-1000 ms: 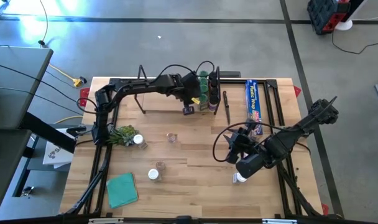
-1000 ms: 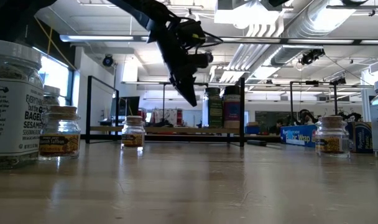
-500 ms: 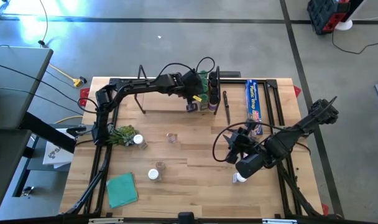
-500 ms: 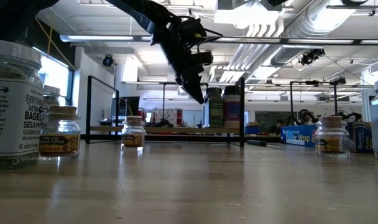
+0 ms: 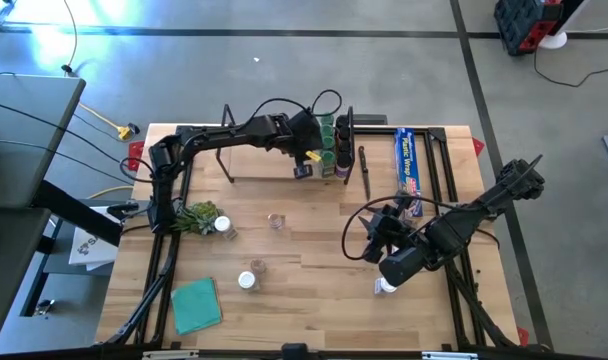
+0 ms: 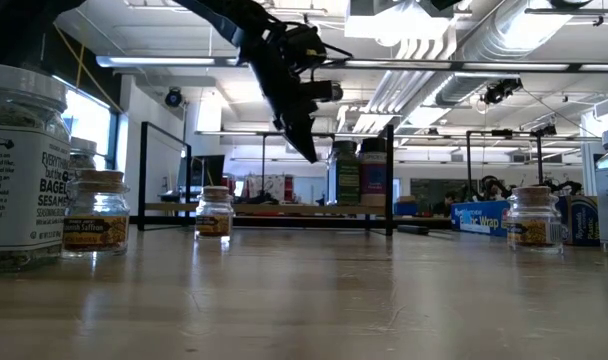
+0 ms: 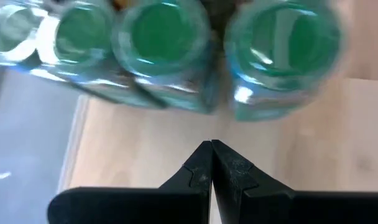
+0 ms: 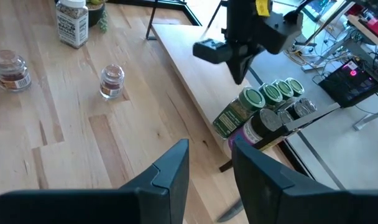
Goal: Shelf spices
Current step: Put the green seasoning bottle on the shelf aligned with the other green seasoning bottles
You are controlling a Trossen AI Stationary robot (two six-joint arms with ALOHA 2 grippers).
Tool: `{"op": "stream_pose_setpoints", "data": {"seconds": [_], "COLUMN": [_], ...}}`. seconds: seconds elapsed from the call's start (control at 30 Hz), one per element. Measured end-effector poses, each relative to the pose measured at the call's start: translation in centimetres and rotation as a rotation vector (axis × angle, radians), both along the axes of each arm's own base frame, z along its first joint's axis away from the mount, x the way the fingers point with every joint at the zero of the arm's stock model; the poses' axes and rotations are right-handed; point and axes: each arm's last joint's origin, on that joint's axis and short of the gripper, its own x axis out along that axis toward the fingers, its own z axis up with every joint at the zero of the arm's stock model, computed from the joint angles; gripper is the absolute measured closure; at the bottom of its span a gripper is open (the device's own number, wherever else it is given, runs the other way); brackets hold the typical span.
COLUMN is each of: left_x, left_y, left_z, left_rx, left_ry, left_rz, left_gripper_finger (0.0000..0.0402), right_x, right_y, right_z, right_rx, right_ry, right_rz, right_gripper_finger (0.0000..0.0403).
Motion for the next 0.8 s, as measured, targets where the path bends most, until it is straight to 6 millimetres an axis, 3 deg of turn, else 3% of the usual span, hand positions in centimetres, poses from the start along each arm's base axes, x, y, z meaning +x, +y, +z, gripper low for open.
{"op": "stream_pose_setpoints", "data": {"seconds": [0.5,0.8], "left_x": [1.1,0.7], "left_y": [0.3,0.5], "left_z": [-0.4,-0.1], "left_rx": [-0.015,0.037], "left_ry": [-0.093,-0.054], "left_rz": [-0.026,0.014], "left_gripper_finger": [0.0399,0.0399], "right_x": [0.1,0.1], "right_y": [0.0,0.0], "right_z": [0.0,0.0], "right_rx": [0.005,0.006], "right_ry": [-0.009,-0.01], "right_rz": [-0.001,-0.001], "right_gripper_finger": [0.0286,0.0286]}}
